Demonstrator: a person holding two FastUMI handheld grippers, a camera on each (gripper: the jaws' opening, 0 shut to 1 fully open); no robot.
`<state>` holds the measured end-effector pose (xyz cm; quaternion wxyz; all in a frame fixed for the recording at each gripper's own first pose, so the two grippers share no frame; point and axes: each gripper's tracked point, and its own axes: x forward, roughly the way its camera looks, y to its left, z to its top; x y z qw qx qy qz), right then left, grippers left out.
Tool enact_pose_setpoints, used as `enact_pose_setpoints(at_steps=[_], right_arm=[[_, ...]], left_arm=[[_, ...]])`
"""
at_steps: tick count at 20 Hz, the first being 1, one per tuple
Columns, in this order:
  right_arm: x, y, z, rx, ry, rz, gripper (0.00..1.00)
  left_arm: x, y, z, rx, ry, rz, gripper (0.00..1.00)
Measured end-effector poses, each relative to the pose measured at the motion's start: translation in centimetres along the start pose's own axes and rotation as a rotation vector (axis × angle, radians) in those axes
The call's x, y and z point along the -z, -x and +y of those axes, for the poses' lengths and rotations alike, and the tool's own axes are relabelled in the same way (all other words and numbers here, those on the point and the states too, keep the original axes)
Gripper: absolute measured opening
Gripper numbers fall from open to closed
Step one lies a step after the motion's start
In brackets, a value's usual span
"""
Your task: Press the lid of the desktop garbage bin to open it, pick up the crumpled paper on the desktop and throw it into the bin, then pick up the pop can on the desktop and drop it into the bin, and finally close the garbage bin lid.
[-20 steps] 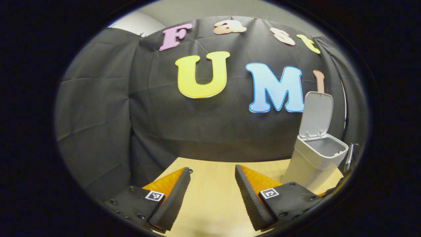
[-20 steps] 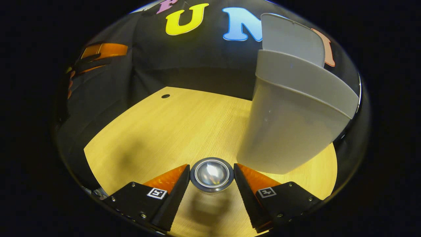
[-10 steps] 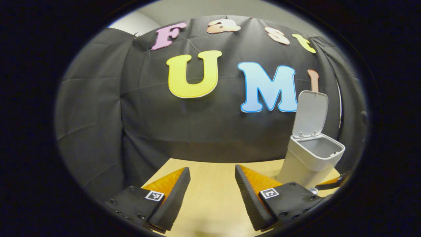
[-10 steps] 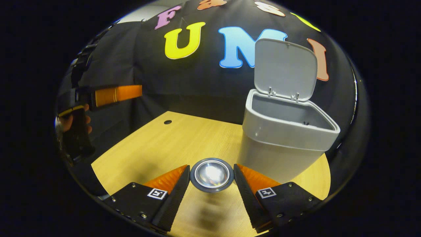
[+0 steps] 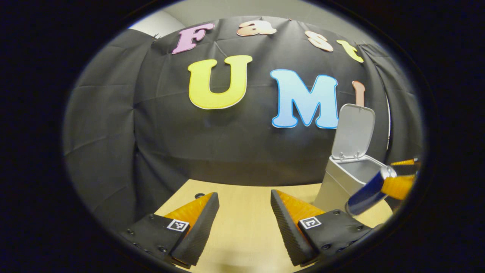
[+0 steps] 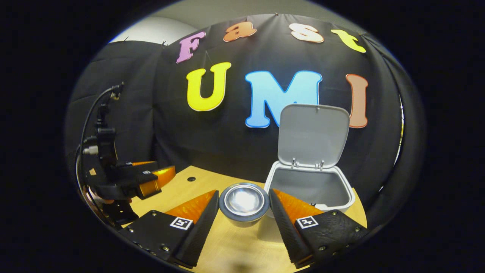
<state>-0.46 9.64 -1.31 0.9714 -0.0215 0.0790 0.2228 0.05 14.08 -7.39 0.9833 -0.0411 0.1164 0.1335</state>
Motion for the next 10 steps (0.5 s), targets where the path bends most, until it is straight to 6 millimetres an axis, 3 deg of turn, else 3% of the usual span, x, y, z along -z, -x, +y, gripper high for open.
enact_pose_setpoints(at_steps=[5,10], right_arm=[[-4.7,-0.6,-3.1,0.056,0.012,-0.106,0.84],[-5.9,-2.2,-6.2,0.117,0.009,-0.138,0.84]], left_arm=[[0.0,0.3,0.3,-0.006,0.002,0.003,0.91],[0.2,0.5,1.5,-0.032,0.010,0.008,0.93]])
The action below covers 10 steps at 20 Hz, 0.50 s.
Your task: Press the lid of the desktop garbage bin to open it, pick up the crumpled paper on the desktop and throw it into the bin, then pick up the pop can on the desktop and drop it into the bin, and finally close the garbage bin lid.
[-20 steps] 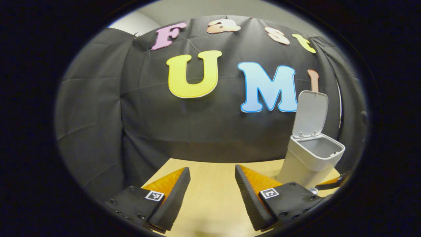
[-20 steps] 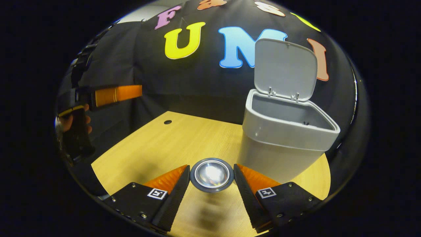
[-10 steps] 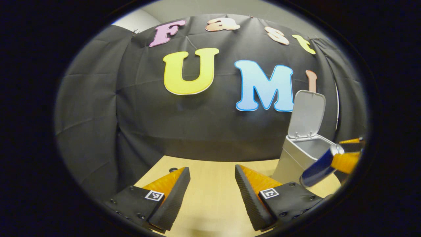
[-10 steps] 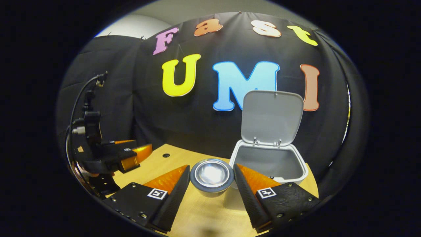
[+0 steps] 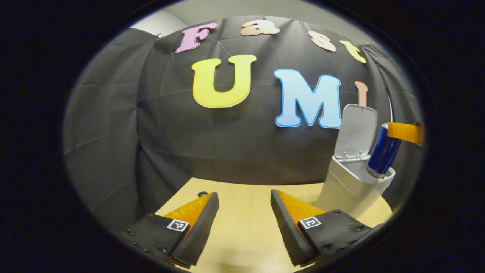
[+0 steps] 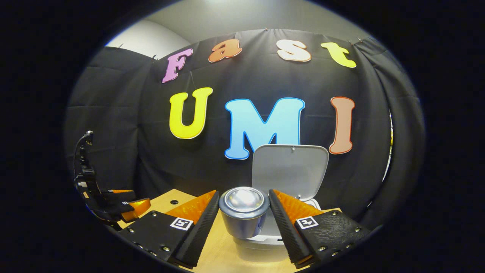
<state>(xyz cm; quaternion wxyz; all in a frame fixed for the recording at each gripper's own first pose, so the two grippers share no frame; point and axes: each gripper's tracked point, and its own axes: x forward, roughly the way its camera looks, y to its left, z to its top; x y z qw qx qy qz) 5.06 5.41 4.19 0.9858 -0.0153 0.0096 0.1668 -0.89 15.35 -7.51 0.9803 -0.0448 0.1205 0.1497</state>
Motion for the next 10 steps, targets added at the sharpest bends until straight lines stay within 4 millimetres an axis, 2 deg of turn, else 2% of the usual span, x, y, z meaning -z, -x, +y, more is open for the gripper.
enact_pose_setpoints(at_steps=[3,5,6,7,8,10], right_arm=[[1.0,-1.4,-1.6,0.029,-0.013,0.023,0.84],[1.6,-2.2,-2.4,0.044,-0.018,0.034,0.84],[2.4,-3.0,-3.0,0.051,-0.022,0.049,0.84],[3.2,-3.6,-3.5,0.057,-0.017,0.067,0.84],[4.2,-4.2,-3.9,0.064,-0.004,0.087,0.84],[5.7,-5.0,-4.5,0.069,0.011,0.120,0.84]], left_arm=[[0.0,0.1,0.7,-0.016,-0.009,0.000,0.91],[0.0,0.2,1.2,-0.027,-0.011,0.000,0.93],[0.2,0.2,1.5,-0.035,-0.010,0.003,0.91],[0.3,0.4,2.0,-0.046,-0.009,0.006,0.93],[0.3,0.5,2.3,-0.055,-0.009,0.008,0.88],[0.2,0.2,2.0,-0.066,-0.010,0.009,0.87]])
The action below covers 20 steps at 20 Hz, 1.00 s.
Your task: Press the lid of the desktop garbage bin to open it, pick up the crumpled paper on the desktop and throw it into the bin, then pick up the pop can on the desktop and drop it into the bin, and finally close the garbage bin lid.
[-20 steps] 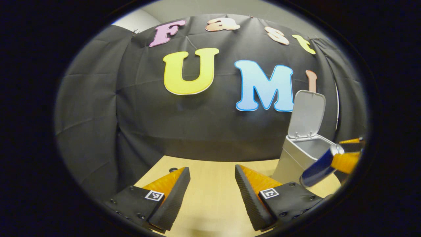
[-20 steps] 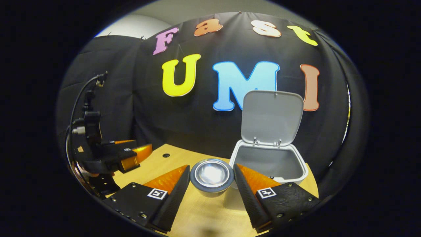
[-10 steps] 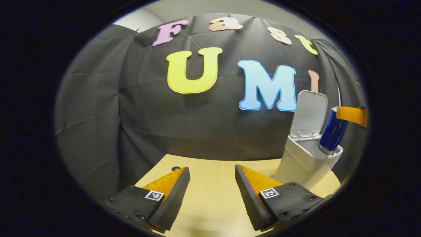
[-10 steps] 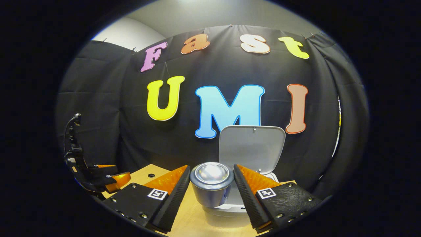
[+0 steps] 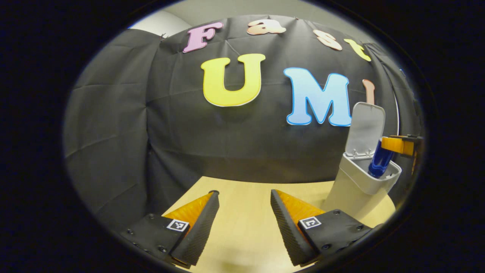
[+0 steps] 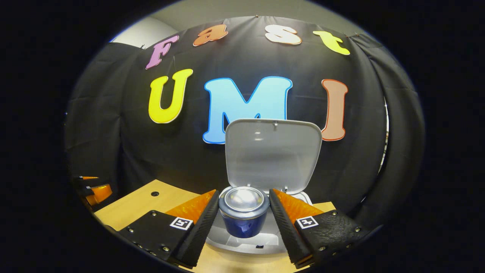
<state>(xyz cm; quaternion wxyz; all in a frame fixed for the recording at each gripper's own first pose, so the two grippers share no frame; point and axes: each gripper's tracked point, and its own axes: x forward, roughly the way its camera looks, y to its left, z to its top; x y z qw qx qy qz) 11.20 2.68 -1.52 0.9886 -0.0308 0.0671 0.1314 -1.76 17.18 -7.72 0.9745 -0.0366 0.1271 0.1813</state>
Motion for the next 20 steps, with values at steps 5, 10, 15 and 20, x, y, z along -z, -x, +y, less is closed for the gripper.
enact_pose_setpoints(at_steps=[5,10,15,20], right_arm=[[4.1,-2.2,-1.0,0.017,0.002,0.096,0.84],[7.1,-3.5,-1.4,0.018,-0.020,0.172,0.84],[7.9,-3.9,-1.6,0.014,-0.062,0.198,0.84],[8.3,-3.8,-1.6,0.011,-0.106,0.205,0.84]], left_arm=[[0.1,0.2,1.2,-0.023,0.008,0.005,0.91],[0.2,0.2,2.1,-0.048,0.010,0.013,0.90],[0.4,0.2,2.2,-0.055,0.021,0.021,0.91],[0.3,0.3,2.0,-0.053,0.027,0.026,0.91]])
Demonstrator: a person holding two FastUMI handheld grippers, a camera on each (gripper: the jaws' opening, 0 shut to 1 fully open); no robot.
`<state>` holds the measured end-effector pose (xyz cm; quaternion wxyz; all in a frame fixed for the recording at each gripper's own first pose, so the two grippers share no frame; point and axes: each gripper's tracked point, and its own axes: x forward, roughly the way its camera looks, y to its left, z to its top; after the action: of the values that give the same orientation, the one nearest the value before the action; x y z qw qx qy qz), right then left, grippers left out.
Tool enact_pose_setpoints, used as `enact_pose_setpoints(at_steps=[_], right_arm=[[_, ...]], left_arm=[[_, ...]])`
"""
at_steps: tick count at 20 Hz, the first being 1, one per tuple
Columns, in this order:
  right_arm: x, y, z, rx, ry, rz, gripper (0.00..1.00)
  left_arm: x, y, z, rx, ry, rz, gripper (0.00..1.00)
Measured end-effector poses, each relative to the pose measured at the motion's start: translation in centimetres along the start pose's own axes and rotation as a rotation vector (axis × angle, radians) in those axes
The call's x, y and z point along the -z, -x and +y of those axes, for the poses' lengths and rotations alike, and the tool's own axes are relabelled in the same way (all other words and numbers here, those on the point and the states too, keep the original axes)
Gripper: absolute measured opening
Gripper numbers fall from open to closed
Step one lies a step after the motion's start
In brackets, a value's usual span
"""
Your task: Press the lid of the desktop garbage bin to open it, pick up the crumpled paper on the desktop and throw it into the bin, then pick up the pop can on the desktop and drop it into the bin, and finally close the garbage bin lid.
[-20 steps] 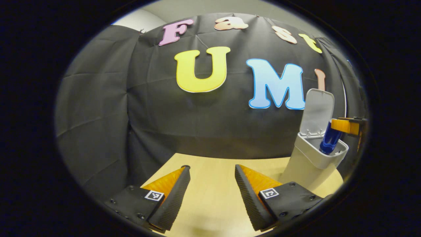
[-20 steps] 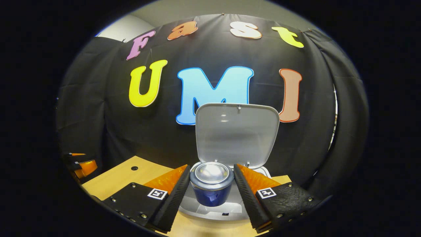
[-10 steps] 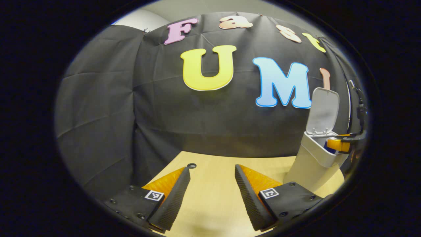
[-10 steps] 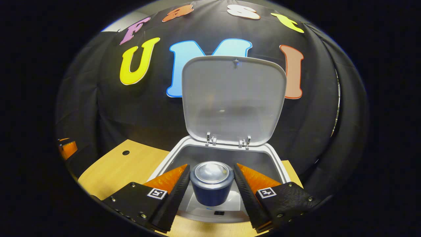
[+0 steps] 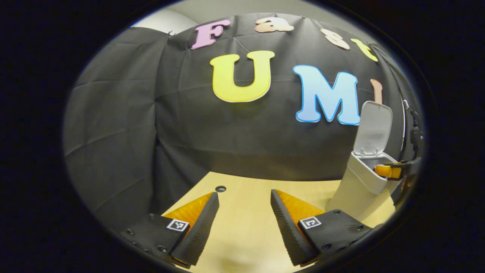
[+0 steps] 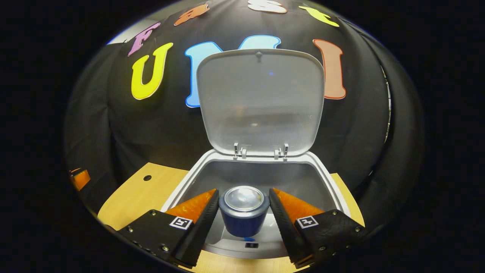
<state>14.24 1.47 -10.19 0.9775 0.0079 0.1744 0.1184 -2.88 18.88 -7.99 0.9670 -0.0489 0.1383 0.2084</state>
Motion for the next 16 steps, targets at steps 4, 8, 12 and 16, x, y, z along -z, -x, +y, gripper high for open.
enact_pose_setpoints(at_steps=[4,8,12,16], right_arm=[[0.0,0.0,0.0,0.006,-0.006,-0.006,0.85],[0.0,0.0,0.0,0.008,-0.005,-0.009,0.85],[0.0,0.0,0.0,0.009,-0.004,-0.014,0.85],[-0.1,0.0,0.0,0.012,-0.003,-0.024,0.85]], left_arm=[[0.2,0.3,0.5,-0.010,0.007,0.006,0.94],[0.5,0.4,1.0,-0.018,0.015,0.010,0.94],[0.5,0.6,1.2,-0.022,0.021,0.010,0.88],[0.7,0.7,1.2,-0.021,0.030,0.010,0.88]])
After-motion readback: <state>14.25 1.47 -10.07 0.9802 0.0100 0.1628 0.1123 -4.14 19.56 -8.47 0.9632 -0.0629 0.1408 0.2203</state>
